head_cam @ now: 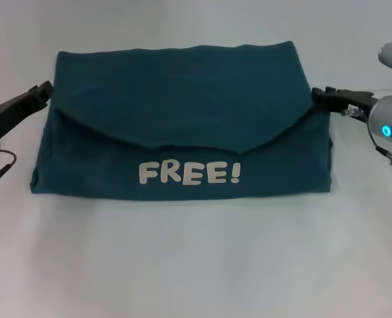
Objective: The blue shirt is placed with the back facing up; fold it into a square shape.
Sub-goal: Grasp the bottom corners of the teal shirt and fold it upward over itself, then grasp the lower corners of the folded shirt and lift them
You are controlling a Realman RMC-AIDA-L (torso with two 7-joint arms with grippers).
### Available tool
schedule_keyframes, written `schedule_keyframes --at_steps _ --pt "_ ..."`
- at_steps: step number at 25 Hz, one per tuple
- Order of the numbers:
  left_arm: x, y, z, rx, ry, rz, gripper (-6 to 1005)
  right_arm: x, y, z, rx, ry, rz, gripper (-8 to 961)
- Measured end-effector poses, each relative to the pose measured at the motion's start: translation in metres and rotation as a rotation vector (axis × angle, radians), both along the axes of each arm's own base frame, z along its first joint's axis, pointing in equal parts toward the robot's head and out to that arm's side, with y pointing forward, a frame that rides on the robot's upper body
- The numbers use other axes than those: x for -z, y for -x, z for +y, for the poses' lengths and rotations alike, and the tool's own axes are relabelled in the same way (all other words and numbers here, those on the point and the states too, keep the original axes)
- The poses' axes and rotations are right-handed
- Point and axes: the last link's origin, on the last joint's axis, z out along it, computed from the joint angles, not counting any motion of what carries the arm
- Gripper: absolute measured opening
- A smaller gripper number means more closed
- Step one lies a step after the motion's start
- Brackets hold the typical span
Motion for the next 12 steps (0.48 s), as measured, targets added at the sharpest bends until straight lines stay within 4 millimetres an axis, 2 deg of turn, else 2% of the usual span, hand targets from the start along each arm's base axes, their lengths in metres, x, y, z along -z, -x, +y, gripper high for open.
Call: schedule_keyframes --at_steps 2,7,12 --pt "-0.003 0.004 0.000 -0.012 -0.008 0.003 110 -0.002 0.000 0.001 0.003 -0.006 -0.002 140" --pt "-0.016 0.013 -0.003 -0.036 -0.059 -0.007 277 -0.010 -0.003 0.002 0.000 -0.025 -0.011 338" --pt "-0.022 0.019 -0.008 -0.030 -0.074 -0.003 511 -0.019 -0.002 -0.002 -0.042 -0.031 0.035 578"
